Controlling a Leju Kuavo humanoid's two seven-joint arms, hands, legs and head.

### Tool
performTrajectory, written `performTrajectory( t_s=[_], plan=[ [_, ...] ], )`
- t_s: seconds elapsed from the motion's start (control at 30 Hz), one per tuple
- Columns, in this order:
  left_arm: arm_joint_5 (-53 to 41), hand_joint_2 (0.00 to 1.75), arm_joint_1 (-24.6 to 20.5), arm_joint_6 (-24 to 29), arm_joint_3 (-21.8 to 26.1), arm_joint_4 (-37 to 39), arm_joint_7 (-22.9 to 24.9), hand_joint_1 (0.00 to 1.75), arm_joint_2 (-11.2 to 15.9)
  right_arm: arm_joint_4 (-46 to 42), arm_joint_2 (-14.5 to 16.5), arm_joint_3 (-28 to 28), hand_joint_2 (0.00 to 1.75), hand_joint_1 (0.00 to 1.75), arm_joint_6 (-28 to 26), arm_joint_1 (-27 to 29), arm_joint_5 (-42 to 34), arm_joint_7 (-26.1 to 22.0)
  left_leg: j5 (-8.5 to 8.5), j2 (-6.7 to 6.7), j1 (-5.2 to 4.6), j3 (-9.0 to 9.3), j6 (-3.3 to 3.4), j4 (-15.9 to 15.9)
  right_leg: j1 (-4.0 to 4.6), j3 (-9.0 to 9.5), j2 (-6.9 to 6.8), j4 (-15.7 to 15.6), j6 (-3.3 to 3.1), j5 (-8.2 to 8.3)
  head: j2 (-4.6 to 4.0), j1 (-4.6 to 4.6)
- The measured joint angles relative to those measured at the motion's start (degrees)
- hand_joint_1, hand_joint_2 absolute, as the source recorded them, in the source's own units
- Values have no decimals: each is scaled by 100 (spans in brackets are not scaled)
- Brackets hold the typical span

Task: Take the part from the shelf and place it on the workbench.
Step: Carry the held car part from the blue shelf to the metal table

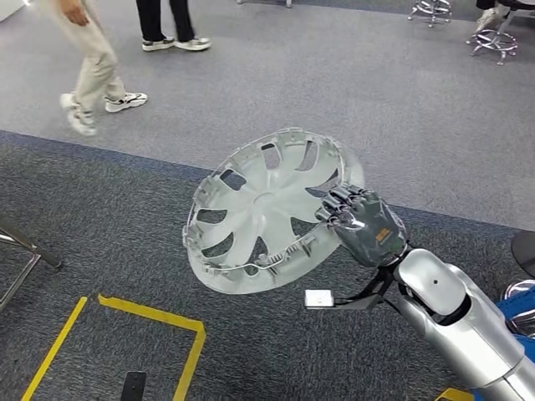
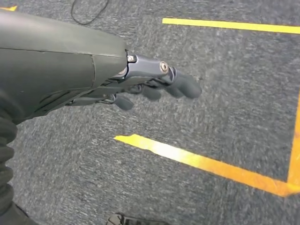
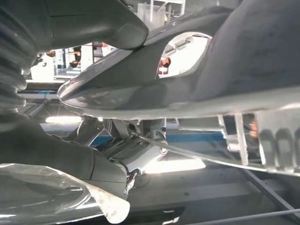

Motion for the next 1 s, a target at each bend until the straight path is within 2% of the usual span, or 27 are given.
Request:
performTrajectory(
  t_s=[0.07, 0.1, 0.13, 0.2, 0.23, 0.27, 0.3, 0.37, 0.43, 0.53, 0.6, 0.63, 0.7, 0.73, 0.77, 0.8, 0.83, 0.9, 0.93, 1.0],
  plan=[
    [2, 175, 8, 3, -1, 0, -1, 0, -1, -16, -18, -6, 175, 175, 1, 4, 7, 0, 31, -21, 21, 24, 64, -43, -11, -33, -11, 47, 61, -60, 0, 3],
    [3, 175, 6, 7, -1, 0, -1, 0, -1, -25, -30, -13, 175, 175, 1, 5, 9, -1, 49, -31, 34, 36, 97, -68, -15, -102, 0, 190, 85, -160, 0, 9],
    [3, 175, 3, 10, -1, 0, -2, 0, -1, -30, -42, -19, 175, 175, 1, 7, 10, -1, 61, -39, 44, 46, 122, -84, -22, -230, 18, 455, 102, -312, 0, 15],
    [3, 175, 3, 14, -1, 0, -2, 0, -4, -34, -48, -27, 175, 175, 0, 15, 10, -1, 63, -57, 42, 42, 139, -82, -30, -599, 43, 1245, 130, -664, 0, 26],
    [2, 175, 7, 14, -1, 0, -2, 0, -6, -34, -48, -27, 175, 175, 1, 25, 10, -2, 62, -66, 42, 42, 142, -80, -34, -753, 47, 1552, 144, -755, 0, 26],
    [2, 175, 10, 13, -1, 0, -2, 0, -8, -34, -48, -26, 175, 175, 2, 35, 10, -3, 60, -81, 46, 44, 140, -77, -39, -817, 48, 1667, 156, -739, 0, 26],
    [2, 175, 10, 13, -1, 0, -2, 0, -9, -34, -49, -26, 175, 175, 3, 43, 10, -4, 58, -99, 51, 46, 136, -72, -47, -762, 48, 1533, 161, -610, 0, 27],
    [2, 175, 7, 13, -1, 0, -2, 0, -13, -38, -54, -30, 175, 175, 3, 50, 10, -5, 39, -140, 63, 45, 105, -45, -76, -392, 82, 768, 174, -230, 0, 28],
    [2, 175, 4, 13, -1, 0, -2, 0, -10, -45, -57, -35, 175, 175, 2, 50, 10, -3, 19, -180, 47, 14, 44, 7, -91, -65, 143, 162, 156, -53, 0, 25],
    [2, 175, 15, 13, -1, 0, -1, 0, -4, -58, -57, -36, 175, 175, 2, 58, 11, -3, 22, -219, 43, -17, -36, 21, -76, 11, 141, 54, 66, -53, 0, 24],
    [3, 175, 17, 14, -1, 0, -1, 0, 2, -67, -64, -43, 175, 175, 2, 58, 15, -6, -98, -188, 53, -73, -84, 165, -85, 19, 103, 40, -10, -41, 0, 13],
    [3, 175, 15, 15, -1, 0, -2, 0, 5, -74, -68, -47, 175, 175, 3, 56, 18, -6, -248, -162, 57, -171, -108, 401, -92, 24, 79, 32, -43, -38, 0, 4],
    [4, 175, 13, 14, -1, 0, -2, 0, 4, -85, -72, -52, 175, 175, 7, 54, 26, -5, -621, -116, 63, -492, -140, 1154, -84, 26, 42, 33, -81, -46, 0, -15],
    [4, 175, 14, 13, -1, 0, -1, 0, 2, -88, -72, -51, 175, 175, 12, 52, 32, -7, -745, -109, 65, -644, -148, 1495, -79, 28, 25, 33, -86, -50, 0, -14],
    [4, 175, 15, 11, -1, 0, -1, 0, 0, -89, -72, -51, 175, 175, 21, 49, 38, -9, -760, -106, 65, -720, -149, 1665, -75, 31, 10, 34, -89, -54, 0, -15],
    [4, 175, 15, 10, -1, 0, -1, 0, -1, -89, -72, -51, 175, 175, 33, 42, 43, -13, -656, -104, 64, -697, -141, 1611, -72, 37, -4, 35, -88, -59, 0, -14],
    [3, 175, 13, 9, -1, 0, -1, 0, -2, -89, -72, -51, 175, 175, 47, 27, 45, -20, -461, -96, 62, -577, -123, 1340, -69, 46, -16, 35, -85, -65, 0, -14],
    [2, 175, 6, 9, -1, 0, 0, 0, 2, -90, -72, -51, 175, 175, 75, -17, 45, -34, -73, -30, 38, -236, -63, 569, -55, 62, -38, 40, -65, -83, 0, -14],
    [2, 175, -1, 11, -1, 0, 0, 0, 3, -90, -72, -52, 175, 175, 85, -44, 43, -40, 7, 5, 21, -110, -35, 275, -44, 57, -48, 45, -44, -89, 0, -11],
    [-1, 175, -7, 16, -2, 0, 0, 0, 4, -91, -72, -55, 175, 175, 96, -92, 40, -44, -10, 22, -11, -39, -2, 70, -30, 36, -80, 48, 10, -93, 0, -8]
  ],
)
